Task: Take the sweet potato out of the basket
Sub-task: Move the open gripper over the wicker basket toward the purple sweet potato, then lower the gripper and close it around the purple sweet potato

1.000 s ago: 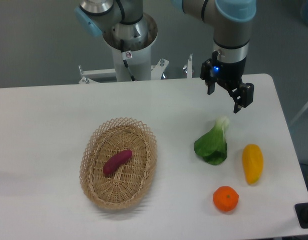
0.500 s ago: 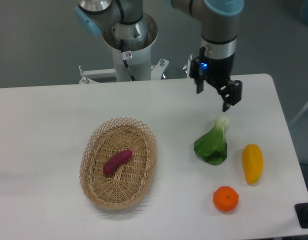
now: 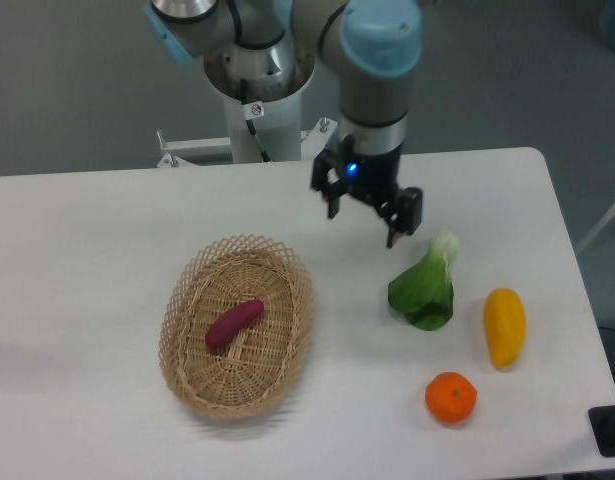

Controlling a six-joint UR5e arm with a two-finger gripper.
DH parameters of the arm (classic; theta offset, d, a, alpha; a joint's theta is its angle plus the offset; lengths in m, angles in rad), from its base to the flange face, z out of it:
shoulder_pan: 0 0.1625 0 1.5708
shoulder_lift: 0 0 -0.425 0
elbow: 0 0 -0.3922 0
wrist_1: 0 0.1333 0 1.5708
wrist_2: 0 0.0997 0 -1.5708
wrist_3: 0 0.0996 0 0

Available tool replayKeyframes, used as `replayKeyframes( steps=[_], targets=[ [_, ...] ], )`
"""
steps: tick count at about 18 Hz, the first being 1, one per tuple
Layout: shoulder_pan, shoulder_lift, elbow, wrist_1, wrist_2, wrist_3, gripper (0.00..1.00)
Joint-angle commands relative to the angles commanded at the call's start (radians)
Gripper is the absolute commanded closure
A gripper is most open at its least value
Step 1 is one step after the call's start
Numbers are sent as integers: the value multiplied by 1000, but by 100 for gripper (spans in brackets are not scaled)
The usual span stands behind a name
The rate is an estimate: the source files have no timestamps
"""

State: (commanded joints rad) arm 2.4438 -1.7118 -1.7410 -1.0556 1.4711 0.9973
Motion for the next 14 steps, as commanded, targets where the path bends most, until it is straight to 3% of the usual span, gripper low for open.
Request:
replayKeyframes(
  steps=[3,9,14],
  targets=[
    [-43,-41,-12,19,0,-100,0],
    [-133,-146,-20,25,-3,-103,0],
    [-193,-212,-48,147,-3,-108,0]
  ],
)
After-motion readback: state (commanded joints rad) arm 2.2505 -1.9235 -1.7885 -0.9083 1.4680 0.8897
